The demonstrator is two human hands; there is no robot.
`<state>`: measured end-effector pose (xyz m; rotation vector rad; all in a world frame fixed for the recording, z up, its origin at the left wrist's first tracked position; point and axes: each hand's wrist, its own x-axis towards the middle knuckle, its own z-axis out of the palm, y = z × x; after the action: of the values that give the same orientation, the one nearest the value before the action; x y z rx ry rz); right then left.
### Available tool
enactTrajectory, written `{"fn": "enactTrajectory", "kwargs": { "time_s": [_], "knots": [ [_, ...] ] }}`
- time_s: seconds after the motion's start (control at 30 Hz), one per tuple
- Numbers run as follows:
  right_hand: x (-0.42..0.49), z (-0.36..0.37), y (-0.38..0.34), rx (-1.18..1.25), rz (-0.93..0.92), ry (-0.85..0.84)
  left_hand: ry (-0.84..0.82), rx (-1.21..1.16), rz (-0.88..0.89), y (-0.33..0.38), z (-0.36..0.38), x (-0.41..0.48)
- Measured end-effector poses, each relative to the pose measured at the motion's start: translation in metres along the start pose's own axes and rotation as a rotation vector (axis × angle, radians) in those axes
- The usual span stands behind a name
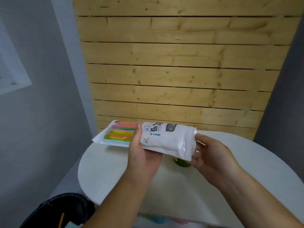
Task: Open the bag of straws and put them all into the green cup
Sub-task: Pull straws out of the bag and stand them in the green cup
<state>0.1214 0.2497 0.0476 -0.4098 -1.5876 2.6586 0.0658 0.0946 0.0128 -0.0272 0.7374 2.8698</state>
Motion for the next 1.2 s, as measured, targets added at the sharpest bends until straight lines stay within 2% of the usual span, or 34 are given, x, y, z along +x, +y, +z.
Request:
{"fn": "enactTrajectory", "kwargs": {
  "time_s": [0.1,0.23,0.33,0.4,0.5,0.6,0.67,0.77,1.0,1.2],
  "knots": [
    [0.008,-0.001,0.007,0.121,0.062,0.04,0.027,0.184,0.076,0.007,0.017,-0.001],
    [0.018,-0.003,0.022,0.357,0.231,-0.004,-0.016,0.373,0.189,0.008,0.04,-0.011],
    [0.027,-0.008,0.028,0.433,0.22,0.031,-0.074,0.437,0.239,0.003,0.046,-0.016],
    [0.03,-0.009,0.025,0.449,0.211,0.099,-0.13,0.422,0.205,0.002,0.043,-0.014],
    [0.024,-0.01,0.02,0.422,0.242,0.088,-0.199,0.39,0.083,0.007,0.031,-0.011],
    [0.019,-0.01,0.018,0.397,0.24,0.067,-0.189,0.477,-0.044,0.012,0.022,-0.009],
    [0.02,-0.008,0.017,0.333,0.209,0.127,-0.149,0.52,-0.099,0.015,0.018,-0.008],
    [0.025,-0.007,0.013,0.132,0.089,0.26,-0.061,0.457,-0.114,0.021,0.015,-0.008],
    [0.018,-0.01,0.0,-0.353,-0.189,0.198,0.067,0.255,-0.077,0.034,0.005,-0.005],
    [0.02,-0.02,-0.007,-0.419,-0.284,0.143,0.042,0.217,-0.092,0.034,0.004,-0.007]
  ]
}}
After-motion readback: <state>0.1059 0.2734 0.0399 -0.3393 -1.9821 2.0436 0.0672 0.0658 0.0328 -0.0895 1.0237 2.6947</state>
